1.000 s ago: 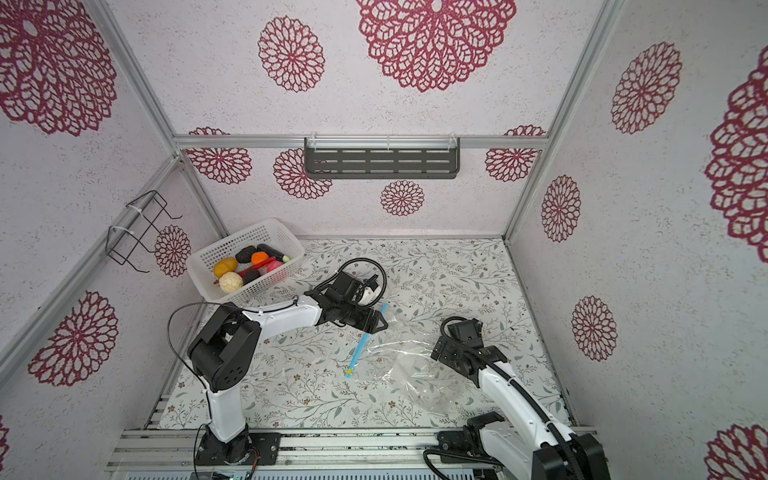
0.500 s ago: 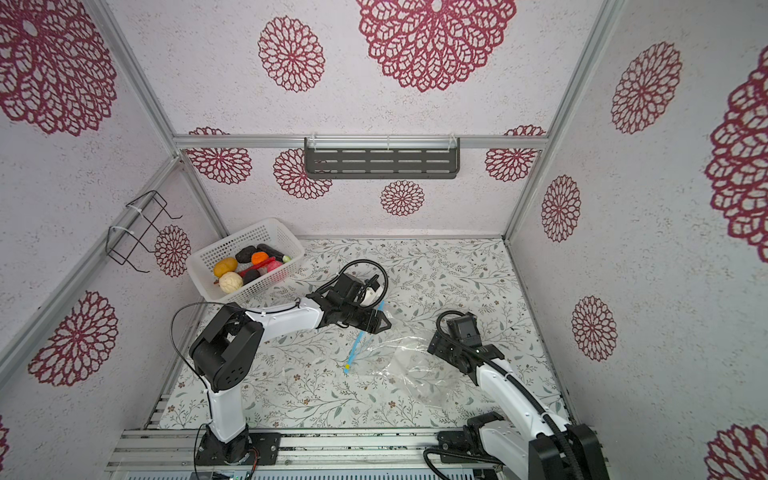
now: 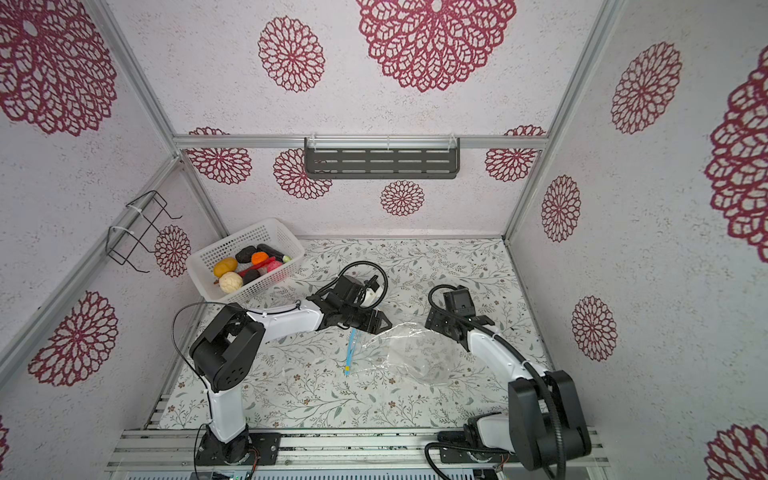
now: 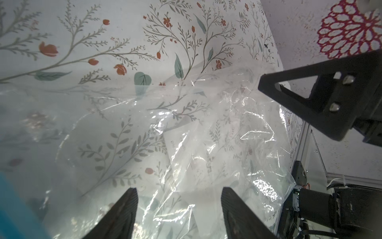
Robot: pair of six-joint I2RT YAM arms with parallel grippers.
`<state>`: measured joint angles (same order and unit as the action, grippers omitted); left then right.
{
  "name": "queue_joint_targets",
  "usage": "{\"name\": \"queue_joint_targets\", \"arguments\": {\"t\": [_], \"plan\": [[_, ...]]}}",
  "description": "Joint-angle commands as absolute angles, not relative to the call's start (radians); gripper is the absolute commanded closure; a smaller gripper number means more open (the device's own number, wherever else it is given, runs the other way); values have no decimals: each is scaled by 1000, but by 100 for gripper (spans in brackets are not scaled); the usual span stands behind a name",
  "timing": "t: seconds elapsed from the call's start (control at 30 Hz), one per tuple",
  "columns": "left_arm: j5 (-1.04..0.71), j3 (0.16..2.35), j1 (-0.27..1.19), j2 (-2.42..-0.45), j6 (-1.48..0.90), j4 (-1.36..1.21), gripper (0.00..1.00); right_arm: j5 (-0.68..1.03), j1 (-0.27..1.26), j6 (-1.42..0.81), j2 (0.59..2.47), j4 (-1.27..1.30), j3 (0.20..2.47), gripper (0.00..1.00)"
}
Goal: Place the food in the zip-top bag and seal the zipper
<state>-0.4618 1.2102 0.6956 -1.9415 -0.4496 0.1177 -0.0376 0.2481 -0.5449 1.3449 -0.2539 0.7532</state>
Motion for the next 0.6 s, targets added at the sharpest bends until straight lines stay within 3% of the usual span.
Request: {"name": "queue_joint_targets", "arguments": {"t": [0.0, 0.37, 0.57], "plan": [[-463, 1206, 704, -1932, -447, 89, 32, -39, 244, -480, 1403, -231, 831, 16], [-426, 1117, 683, -1846, -481, 24, 32, -78, 238, -435, 1432, -285, 913, 12], [-454, 1116, 667, -1822, -512, 12, 31, -144, 239, -451, 1408, -525, 1021, 9]]}}
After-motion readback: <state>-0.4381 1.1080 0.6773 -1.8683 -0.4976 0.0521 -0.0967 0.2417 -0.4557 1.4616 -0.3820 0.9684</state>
